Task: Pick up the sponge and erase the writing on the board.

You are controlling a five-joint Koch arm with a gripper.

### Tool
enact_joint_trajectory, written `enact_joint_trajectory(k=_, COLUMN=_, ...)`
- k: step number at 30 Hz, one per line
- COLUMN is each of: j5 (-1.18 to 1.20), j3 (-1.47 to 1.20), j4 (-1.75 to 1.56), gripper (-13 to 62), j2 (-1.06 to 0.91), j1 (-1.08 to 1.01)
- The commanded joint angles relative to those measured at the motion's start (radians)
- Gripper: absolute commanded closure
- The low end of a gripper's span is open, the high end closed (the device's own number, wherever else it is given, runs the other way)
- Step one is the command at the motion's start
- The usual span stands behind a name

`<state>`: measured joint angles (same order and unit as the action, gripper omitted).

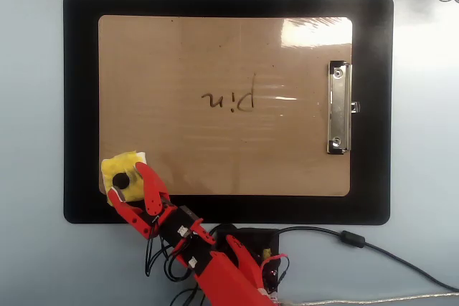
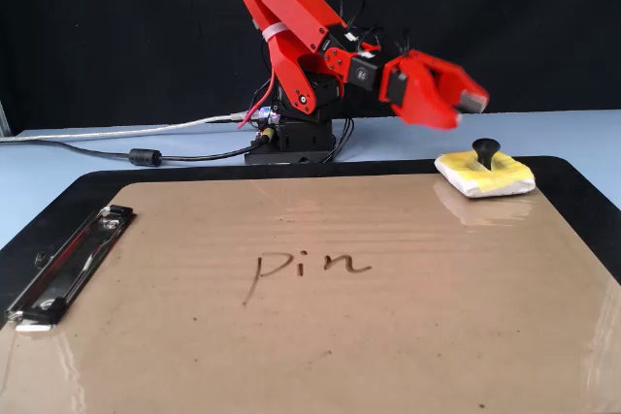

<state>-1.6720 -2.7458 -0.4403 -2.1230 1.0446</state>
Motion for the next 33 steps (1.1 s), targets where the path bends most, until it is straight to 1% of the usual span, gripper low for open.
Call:
enact_joint_trajectory(k=1, j5=-0.023, j3=0.069, j4=-0.083, gripper=17.6, j2=0.02, j1=0.031)
enact_joint_trajectory(k=3, j5=-0.023, j3=0.098, j4=-0.08, gripper=17.6, j2=0.058, j1=0.031)
enact_joint_trajectory(k=6, j5=-0.02, j3=0.12, j4=-0.091, gripper=17.5, j2=0.193, j1=0.031)
enact_joint_trajectory(k=11, j5=-0.02, j3=0.167, j4=-0.095, gripper=17.5, j2=0.353, j1=0.031)
enact_joint_trajectory(k=19, j5=-0.018, j3=0.166, j4=-0.1, gripper=17.7, j2=0.405, j1=0.058)
enact_joint_trajectory(k=25, j5=-0.008, j3=0.164, j4=-0.204, gripper=17.8, j2=0.531, j1=0.095)
enact_joint_trajectory(k=33, j5=-0.003, j3=0.146, j4=-0.153, gripper=17.6, j2=0.528, j1=0.1)
